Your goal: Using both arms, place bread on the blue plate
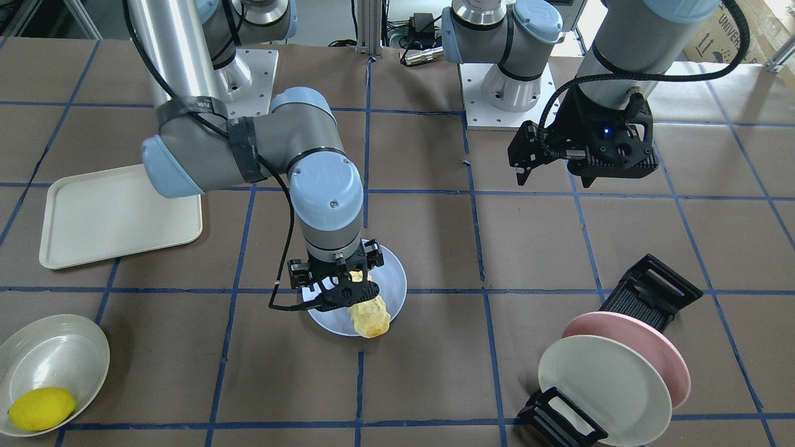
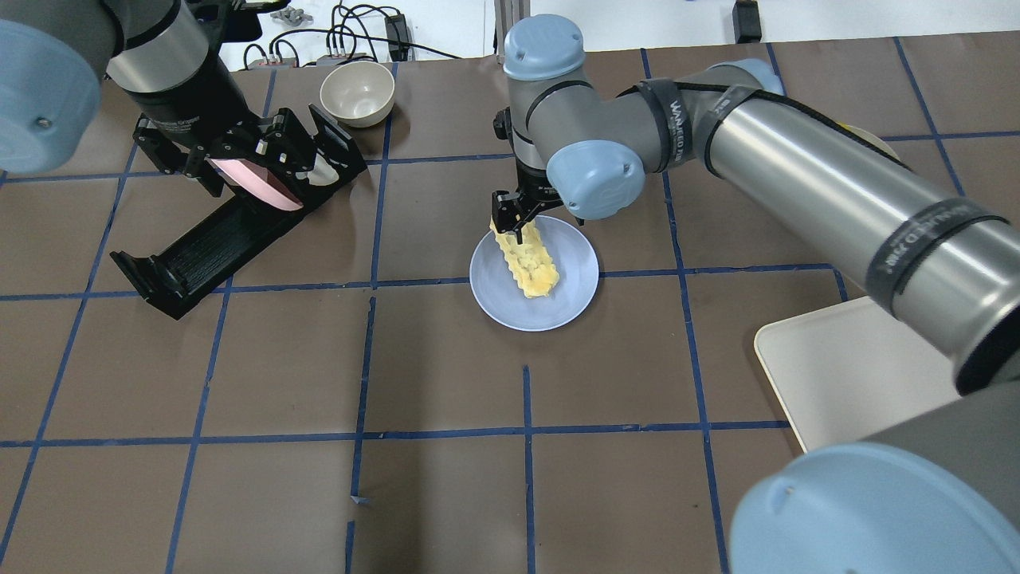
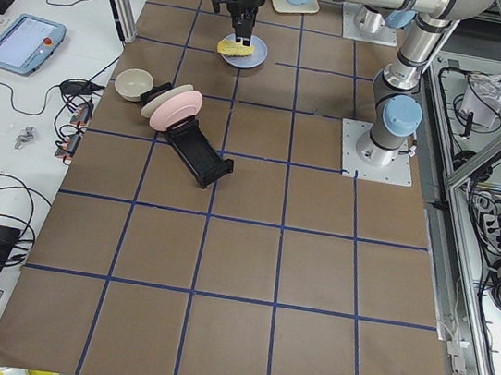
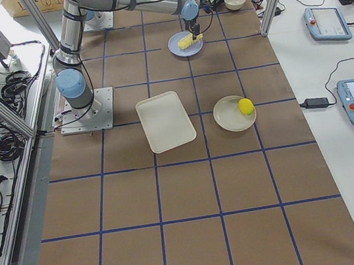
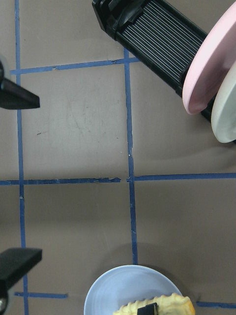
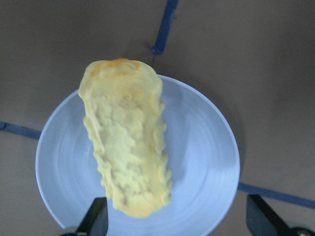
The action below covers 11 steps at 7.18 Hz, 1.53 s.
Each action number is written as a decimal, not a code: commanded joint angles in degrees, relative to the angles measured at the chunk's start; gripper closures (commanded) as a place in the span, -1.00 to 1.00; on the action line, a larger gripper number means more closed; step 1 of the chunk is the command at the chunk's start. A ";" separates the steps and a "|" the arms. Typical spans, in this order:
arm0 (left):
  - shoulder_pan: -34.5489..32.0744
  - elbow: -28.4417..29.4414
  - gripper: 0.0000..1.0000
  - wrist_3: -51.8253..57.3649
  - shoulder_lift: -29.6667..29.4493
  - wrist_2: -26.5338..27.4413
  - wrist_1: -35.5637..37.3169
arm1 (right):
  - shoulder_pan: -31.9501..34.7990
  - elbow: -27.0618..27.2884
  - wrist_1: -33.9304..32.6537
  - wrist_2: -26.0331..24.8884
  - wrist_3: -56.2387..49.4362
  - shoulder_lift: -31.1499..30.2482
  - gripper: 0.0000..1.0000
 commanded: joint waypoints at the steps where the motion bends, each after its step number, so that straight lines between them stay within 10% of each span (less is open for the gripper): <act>1: 0.00 -0.37 -1.00 -0.09 0.08 -0.06 0.24 | -5.34 6.51 5.58 -0.07 -3.01 -11.09 -0.96; 5: -0.09 1.03 -1.00 -0.09 -0.44 -0.07 -0.03 | -18.37 17.97 17.16 -0.24 -5.47 -37.12 -0.99; 11: -0.09 0.95 -1.00 -0.09 -0.53 -0.06 -0.03 | -18.55 20.79 15.70 -0.07 -7.58 -39.36 -0.99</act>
